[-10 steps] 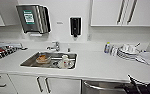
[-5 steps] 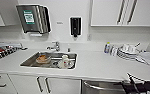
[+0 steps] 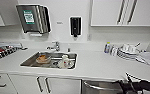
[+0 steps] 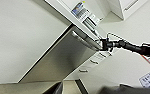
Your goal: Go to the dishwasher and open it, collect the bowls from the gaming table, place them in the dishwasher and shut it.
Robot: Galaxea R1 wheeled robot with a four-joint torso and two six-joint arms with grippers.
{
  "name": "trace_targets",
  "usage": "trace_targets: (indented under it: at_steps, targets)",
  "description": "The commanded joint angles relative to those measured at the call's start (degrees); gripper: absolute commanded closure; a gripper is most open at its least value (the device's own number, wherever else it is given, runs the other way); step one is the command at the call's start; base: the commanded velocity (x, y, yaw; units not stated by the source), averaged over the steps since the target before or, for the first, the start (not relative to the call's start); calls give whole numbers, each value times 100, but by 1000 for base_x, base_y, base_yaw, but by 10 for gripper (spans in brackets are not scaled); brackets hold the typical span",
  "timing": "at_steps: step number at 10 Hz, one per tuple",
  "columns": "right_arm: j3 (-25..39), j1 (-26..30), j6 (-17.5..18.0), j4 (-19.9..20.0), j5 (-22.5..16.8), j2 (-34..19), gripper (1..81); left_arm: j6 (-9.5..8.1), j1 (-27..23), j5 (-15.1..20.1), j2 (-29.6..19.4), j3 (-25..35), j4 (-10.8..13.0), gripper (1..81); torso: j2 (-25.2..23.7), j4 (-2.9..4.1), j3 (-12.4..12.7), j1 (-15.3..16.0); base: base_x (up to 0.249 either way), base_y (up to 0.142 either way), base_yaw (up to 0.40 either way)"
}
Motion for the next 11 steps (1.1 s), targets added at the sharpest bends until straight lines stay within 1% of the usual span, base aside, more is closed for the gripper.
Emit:
trace_targets:
  at_steps: [1,3,4,8,10,11]
  targets:
    - [-244,752,226,127,-246,-95,10,-34,-376,-80,-391,65,51,10,0,0,0,0,0,0,0]
    - [-641,665,226,101,-290,-16,10,-60,-376,-80,-383,65,157,10,0,0,0,0,0,0,0]
    - [-825,656,235,4,-465,54,10,-60,-376,-80,-365,47,174,10,0,0,0,0,0,0,0]
    - [-1326,480,235,-75,-588,432,10,-60,-376,-79,-312,-14,174,10,0,0,-2,0,0,0,0]
    - [-1589,436,243,-181,-930,670,10,-104,-376,-80,-304,-67,174,10,0,0,-2,0,0,0,0]
    - [-1643,392,243,-189,-1028,705,10,-104,-376,-80,-295,-76,183,10,0,0,-2,0,0,0,0]
